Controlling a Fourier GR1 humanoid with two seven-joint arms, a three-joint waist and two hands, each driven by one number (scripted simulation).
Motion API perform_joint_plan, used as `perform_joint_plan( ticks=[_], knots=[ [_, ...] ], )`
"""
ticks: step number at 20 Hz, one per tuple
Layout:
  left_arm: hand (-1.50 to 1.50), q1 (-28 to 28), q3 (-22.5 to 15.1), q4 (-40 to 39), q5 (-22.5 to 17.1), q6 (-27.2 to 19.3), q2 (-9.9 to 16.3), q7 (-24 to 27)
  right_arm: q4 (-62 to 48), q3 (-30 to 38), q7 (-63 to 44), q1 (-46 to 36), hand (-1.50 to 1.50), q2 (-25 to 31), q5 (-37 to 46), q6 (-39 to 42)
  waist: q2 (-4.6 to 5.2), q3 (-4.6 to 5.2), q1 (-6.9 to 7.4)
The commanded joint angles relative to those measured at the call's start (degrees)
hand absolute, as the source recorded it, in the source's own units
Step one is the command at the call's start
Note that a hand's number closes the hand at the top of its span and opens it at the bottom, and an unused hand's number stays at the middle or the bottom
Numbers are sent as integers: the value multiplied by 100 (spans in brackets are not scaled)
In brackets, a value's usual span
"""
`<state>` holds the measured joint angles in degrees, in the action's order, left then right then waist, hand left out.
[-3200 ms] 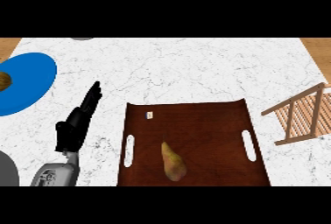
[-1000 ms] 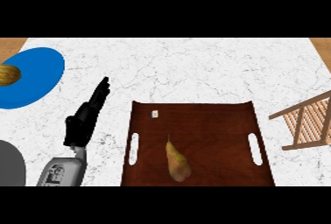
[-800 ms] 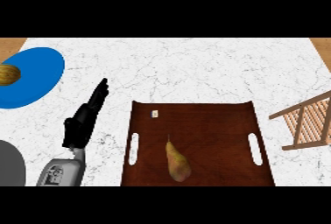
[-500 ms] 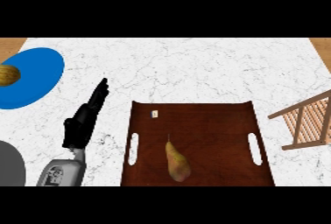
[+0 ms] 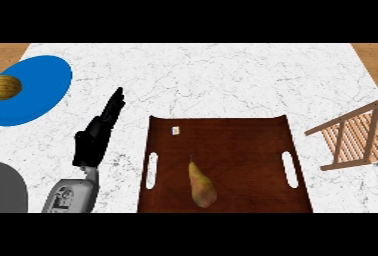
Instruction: Pick the can from the tray and place it in the tiered shelf
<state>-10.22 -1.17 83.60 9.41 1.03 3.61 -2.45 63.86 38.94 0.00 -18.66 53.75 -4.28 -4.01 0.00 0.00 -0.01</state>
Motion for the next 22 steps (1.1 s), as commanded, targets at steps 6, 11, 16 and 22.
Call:
perform_joint_plan(
  ticks=[6, 11, 16, 22],
  knots=[
    [0, 189, 89, -38, -93, 200, 142, 237, -327, 407, -380, -416, -150, 449, -818, 682, 4, -1, 59],
    [0, -12, 49, -226, 22, -1, -22, 188, -476, 1214, -917, -496, -150, 523, -1588, 683, -3, -2, -14],
    [0, 303, -20, -16, 29, 0, -56, 318, -1275, 1953, -1405, -212, -150, 1408, -1782, 760, -13, -2, -49],
    [0, 137, 69, 238, -40, -34, -32, -113, -2906, 2330, -1407, 672, -150, 2163, -1694, 1909, -25, -21, -150]
  ],
)
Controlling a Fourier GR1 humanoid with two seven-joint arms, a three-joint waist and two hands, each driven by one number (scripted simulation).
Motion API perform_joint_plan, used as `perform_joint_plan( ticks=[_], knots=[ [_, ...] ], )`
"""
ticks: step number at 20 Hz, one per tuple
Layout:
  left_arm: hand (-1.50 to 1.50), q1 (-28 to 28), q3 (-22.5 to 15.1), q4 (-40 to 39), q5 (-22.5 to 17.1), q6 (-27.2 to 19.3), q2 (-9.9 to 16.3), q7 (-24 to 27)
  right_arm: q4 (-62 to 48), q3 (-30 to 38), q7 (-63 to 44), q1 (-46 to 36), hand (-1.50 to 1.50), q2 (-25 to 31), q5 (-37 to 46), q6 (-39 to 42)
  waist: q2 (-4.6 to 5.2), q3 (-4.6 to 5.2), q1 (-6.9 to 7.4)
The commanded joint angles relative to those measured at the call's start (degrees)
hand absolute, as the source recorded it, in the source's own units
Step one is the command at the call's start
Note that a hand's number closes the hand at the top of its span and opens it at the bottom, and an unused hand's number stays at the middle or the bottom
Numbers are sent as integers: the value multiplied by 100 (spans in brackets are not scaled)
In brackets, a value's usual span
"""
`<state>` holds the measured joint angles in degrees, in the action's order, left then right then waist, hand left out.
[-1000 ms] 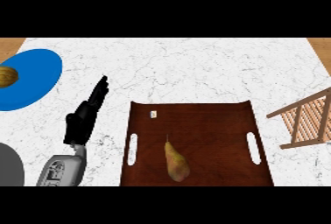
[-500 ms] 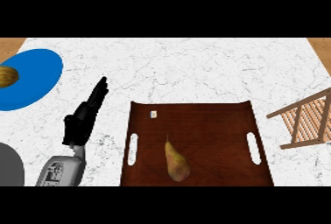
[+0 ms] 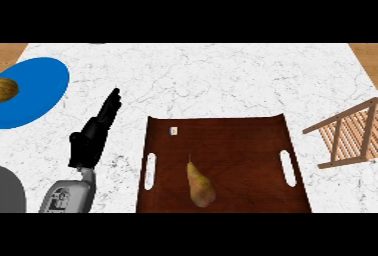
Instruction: Pick the can from the tray and place it in the tiered shelf
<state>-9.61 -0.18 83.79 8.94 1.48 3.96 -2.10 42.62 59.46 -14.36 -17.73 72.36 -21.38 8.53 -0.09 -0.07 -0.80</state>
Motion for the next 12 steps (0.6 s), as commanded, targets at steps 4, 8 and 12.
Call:
perform_joint_plan(
  ticks=[4, 8, 12],
  knots=[
    [0, 116, 143, -63, -122, 44, 51, 147, -1686, 543, 576, 1171, -150, 631, 92, 1462, -3, -28, -156],
    [0, 272, 157, 72, -65, 1, 107, 138, -2088, 703, 1404, 1909, -150, 628, 278, 2039, -19, -43, -200],
    [0, 390, 244, 99, -158, 80, 185, 134, -2432, 994, 1799, 2395, -150, 763, 157, 2734, -67, -49, -331]
  ],
)
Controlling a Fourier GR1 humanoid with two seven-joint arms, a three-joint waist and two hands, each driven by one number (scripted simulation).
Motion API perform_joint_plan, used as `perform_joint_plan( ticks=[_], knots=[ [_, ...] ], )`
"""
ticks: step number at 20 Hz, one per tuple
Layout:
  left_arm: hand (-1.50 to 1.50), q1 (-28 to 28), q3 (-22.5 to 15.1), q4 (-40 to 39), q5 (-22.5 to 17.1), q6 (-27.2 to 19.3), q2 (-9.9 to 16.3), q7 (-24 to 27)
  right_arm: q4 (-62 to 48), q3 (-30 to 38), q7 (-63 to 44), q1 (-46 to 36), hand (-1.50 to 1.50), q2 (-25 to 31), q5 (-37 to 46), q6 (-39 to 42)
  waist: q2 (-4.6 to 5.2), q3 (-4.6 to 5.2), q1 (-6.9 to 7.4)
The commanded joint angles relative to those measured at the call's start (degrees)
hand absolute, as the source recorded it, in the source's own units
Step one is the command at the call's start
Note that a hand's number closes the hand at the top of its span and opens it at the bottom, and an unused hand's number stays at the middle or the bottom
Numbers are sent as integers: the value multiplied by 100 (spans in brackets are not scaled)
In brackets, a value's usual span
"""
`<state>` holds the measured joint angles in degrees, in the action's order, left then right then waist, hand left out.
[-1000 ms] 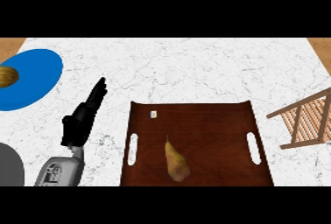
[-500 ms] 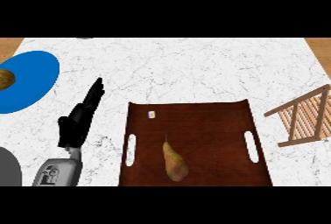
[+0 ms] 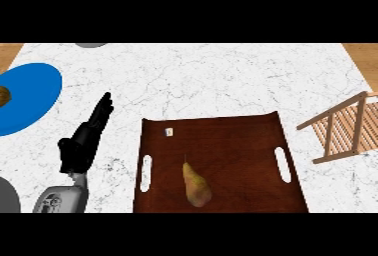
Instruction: Pick the can from the tray and place it in the tiered shelf
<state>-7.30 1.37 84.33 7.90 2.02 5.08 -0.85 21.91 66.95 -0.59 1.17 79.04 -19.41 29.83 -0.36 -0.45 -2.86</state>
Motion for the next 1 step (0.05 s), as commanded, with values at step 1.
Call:
perform_joint_plan(
  ticks=[1],
  knots=[
    [0, -91, 6, 1, 25, -83, -53, -5, -444, 148, 611, 518, -150, -54, 56, 522, 3, -12, -14]
  ],
)
